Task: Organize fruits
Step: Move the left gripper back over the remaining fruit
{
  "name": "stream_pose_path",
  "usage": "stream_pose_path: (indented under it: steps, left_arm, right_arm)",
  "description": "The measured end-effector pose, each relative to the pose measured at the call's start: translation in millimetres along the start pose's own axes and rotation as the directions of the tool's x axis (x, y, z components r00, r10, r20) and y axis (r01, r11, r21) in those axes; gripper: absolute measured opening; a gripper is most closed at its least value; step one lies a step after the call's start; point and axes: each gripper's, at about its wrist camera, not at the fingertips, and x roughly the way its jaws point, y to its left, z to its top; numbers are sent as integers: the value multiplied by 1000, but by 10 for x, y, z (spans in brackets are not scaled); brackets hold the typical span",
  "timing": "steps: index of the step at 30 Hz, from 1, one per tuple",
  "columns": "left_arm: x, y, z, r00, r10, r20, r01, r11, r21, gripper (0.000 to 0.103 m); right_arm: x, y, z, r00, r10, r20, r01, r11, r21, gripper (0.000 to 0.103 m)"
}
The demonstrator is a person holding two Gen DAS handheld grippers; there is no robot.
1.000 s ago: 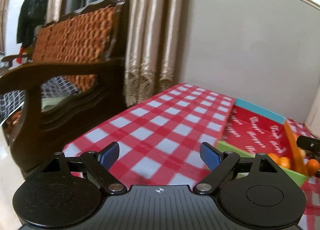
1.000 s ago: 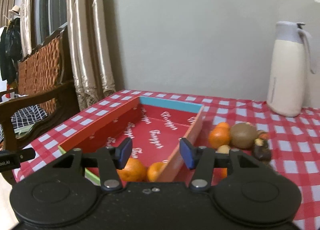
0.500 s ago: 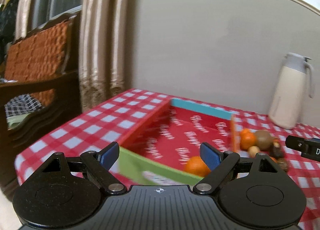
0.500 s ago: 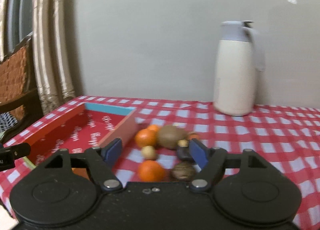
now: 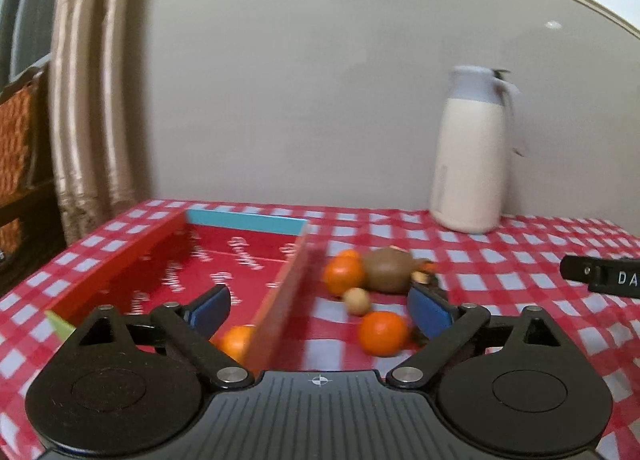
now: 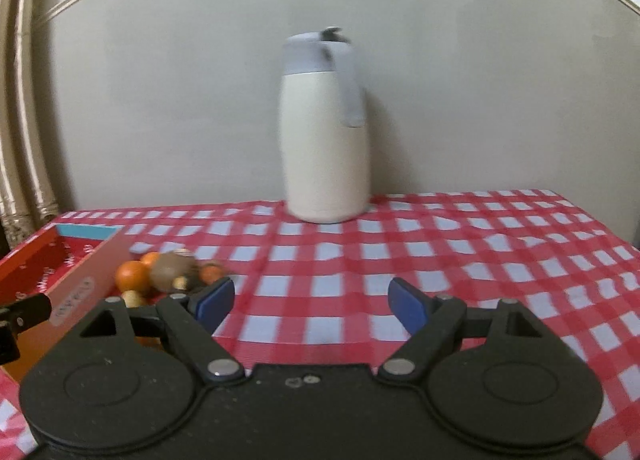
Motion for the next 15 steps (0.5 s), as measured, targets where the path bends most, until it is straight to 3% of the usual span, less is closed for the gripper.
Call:
stream_pose_path:
  steps: [15]
  left_arm:
    - [397, -308, -42, 997, -2, -81, 5, 999, 39, 94]
  right_arm:
    - [-43, -587, -29, 997, -74, -3, 74, 996, 58, 84]
